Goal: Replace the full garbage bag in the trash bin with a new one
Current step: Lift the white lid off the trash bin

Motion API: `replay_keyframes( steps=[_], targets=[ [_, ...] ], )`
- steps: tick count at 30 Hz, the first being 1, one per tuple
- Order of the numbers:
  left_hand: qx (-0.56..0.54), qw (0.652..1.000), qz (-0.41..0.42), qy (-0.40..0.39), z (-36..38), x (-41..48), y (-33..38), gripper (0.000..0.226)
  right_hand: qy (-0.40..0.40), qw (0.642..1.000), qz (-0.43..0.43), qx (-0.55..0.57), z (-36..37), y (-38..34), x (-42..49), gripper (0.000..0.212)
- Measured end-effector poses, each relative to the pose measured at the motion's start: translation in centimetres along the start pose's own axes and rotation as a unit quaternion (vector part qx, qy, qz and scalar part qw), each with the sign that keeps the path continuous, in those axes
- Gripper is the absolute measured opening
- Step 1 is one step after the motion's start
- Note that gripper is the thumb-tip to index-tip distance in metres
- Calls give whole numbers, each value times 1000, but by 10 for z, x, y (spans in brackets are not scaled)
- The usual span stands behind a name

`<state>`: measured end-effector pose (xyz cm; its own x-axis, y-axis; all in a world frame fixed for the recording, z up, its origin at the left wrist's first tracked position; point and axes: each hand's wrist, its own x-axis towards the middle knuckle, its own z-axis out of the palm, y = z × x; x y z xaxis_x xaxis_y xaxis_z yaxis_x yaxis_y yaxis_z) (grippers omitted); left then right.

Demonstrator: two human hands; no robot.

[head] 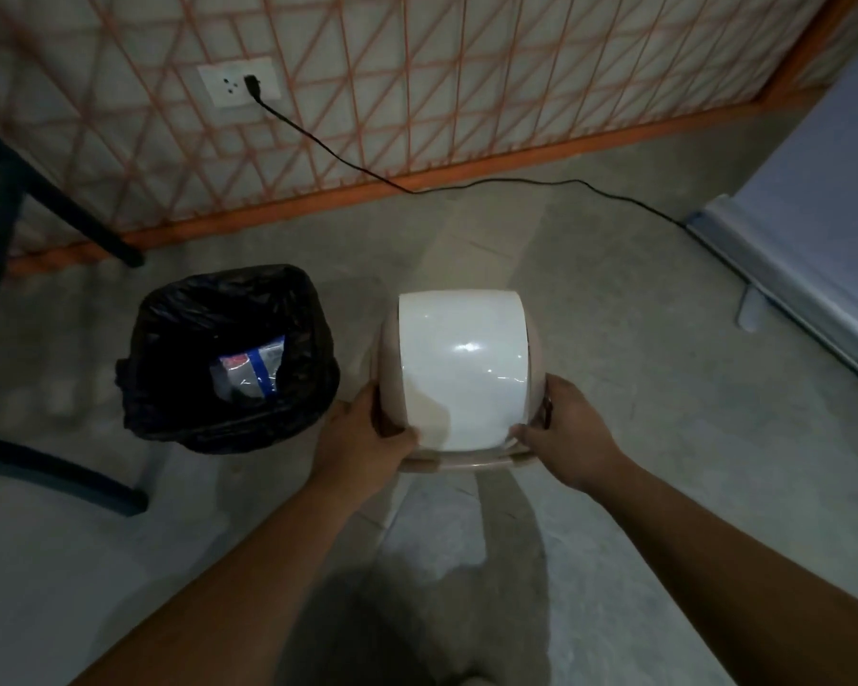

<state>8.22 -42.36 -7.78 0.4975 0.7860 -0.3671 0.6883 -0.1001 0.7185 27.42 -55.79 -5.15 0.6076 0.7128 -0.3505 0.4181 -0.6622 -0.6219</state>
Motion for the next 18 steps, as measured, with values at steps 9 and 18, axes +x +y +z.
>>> replay_keyframes(
  steps=[9,18],
  targets=[
    [42,998,-34,-20,49,49,-56,69,0,999,28,-30,64,53,44,57],
    [75,995,-39,-48,78,82,-96,70,-5,996,54,-72,112,86,77,56]
  ],
)
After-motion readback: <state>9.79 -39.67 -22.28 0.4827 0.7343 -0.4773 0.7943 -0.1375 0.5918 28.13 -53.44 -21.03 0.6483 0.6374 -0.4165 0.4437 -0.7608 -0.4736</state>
